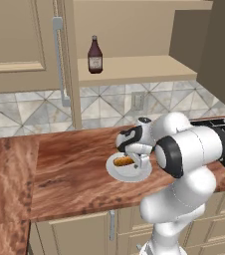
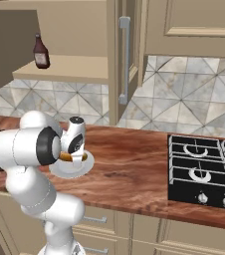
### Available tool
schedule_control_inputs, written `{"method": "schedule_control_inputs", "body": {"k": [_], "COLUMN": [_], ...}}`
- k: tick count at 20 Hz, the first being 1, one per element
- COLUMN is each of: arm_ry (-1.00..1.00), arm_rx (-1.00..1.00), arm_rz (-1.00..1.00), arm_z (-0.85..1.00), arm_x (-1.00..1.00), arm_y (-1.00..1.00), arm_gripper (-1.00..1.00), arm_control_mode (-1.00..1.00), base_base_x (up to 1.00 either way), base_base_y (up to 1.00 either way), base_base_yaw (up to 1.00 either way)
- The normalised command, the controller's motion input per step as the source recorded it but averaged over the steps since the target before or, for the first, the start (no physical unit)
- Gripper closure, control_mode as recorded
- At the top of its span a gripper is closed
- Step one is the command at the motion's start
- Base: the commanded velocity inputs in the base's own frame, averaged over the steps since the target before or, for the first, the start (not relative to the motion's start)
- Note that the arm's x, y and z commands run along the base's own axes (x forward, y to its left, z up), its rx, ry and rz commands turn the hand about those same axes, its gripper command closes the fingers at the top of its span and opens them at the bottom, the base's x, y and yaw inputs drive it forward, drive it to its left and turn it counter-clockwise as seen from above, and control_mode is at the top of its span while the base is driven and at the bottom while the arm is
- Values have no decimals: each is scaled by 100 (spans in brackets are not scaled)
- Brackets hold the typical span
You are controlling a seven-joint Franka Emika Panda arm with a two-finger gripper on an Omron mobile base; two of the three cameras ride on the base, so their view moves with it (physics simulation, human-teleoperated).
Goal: Move the hot dog bun to the plate on the dining table and place the condiment next to that plate. Then navigate to the fridge and take the sausage and place it on the plate as well.
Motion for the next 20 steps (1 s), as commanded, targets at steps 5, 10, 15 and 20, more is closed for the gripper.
{"method": "schedule_control_inputs", "body": {"k": [5, 10, 15, 20], "arm_ry": [0, -3, -5, 2], "arm_rx": [0, 0, 4, 8], "arm_rz": [-7, -8, -1, 0], "arm_z": [-20, 10, 76, 100], "arm_x": [-1, -33, -60, -73], "arm_y": [6, 0, -2, -26], "arm_gripper": [100, 100, 100, 100], "arm_control_mode": [-100, -100, -100, -100], "base_base_x": [0, 0, 0, 0], "base_base_y": [0, 0, 0, 0], "base_base_yaw": [0, 0, 0, 0]}}
